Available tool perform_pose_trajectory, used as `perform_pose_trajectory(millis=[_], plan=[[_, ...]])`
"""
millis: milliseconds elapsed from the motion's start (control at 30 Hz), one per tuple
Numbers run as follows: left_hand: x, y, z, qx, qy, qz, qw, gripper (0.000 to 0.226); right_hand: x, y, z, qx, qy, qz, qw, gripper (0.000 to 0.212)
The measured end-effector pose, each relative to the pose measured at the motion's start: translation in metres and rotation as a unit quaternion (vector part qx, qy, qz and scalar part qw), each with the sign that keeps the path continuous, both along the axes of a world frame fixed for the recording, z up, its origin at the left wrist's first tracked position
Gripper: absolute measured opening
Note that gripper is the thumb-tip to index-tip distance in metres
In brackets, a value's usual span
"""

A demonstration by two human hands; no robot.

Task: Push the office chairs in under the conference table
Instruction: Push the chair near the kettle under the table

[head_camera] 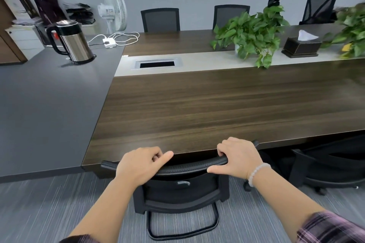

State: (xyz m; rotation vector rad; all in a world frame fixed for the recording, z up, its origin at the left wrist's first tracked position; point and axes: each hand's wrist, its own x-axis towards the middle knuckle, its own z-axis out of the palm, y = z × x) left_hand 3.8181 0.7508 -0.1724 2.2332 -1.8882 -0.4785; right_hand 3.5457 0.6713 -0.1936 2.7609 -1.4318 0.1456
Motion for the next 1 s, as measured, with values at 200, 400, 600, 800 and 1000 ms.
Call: perform_pose_trajectory(millis=[200,400,600,800,1000], plan=[[0.003,-0.003,-0.003,0.005,0.171,0.112,0.979,0.021,0.001,0.005,0.024,0.253,-0.029,-0.028,0.966,0.059],[-0.009,0.005,0.06,-0.073,0.525,0.245,0.812,0.016,0.034,-0.005,0.073,0.376,-0.186,-0.051,0.906,0.024],[0.009,0.045,0.106,-0.134,0.386,0.232,0.883,0.019,0.105,0.012,0.117,0.365,-0.298,-0.003,0.882,0.02],[0.076,0.105,0.106,-0.21,0.348,0.321,0.855,0.013,0.2,0.047,0.121,0.383,-0.324,0.051,0.864,0.019],[0.168,0.167,0.098,-0.295,0.433,0.398,0.753,0.016,0.313,0.082,0.112,0.432,-0.339,0.091,0.831,0.018]])
